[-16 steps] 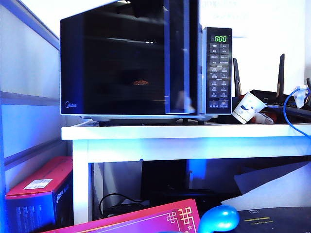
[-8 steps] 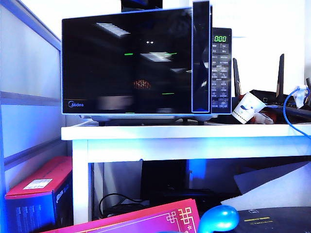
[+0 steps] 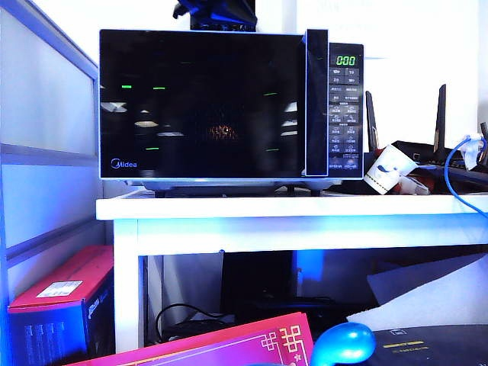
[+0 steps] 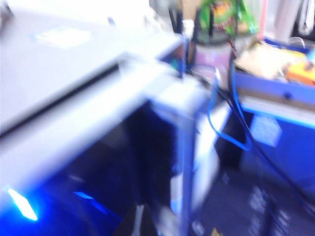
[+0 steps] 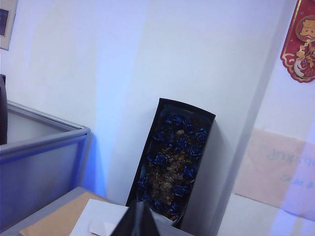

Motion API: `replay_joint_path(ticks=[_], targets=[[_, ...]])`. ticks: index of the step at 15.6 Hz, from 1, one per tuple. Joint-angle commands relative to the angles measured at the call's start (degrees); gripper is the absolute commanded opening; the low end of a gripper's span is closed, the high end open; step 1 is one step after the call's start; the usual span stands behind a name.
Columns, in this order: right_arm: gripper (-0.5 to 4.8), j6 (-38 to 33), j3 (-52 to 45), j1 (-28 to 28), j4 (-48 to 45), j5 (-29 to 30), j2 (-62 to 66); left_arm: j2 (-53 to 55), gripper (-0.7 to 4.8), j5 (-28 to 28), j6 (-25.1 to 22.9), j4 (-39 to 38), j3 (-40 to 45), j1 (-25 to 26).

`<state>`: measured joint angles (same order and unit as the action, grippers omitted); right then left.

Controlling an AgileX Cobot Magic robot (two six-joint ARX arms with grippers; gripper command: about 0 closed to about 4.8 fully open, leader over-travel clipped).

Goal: Open the microwave door, place the orange inside the microwave, then close the microwave door.

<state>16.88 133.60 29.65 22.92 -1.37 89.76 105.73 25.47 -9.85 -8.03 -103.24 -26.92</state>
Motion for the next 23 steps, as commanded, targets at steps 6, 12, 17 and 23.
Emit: replay_joint_path(ticks=[6, 12, 17, 23], targets=[[-0.04, -0.39, 0.26, 0.11, -2.21, 0.09, -1.22, 6.01, -0.04, -12.09, 2.82, 14.95, -0.13, -0.22], [-0.04, -0.39, 0.26, 0.11, -2.14, 0.2, -2.05, 6.6, -0.04, -25.94, 2.8, 19.76, -0.13, -0.22], [-0.04, -0.33, 0.26, 0.11, -2.16, -0.02, -2.21, 2.86, -0.04, -17.05, 3.45, 15.96, -0.2, -0.22], [-0.04, 1.38, 0.26, 0.11, 1.46, -0.02, -7.72, -24.48, -0.04, -7.19, 4.61, 1.42, -0.2, -1.79]])
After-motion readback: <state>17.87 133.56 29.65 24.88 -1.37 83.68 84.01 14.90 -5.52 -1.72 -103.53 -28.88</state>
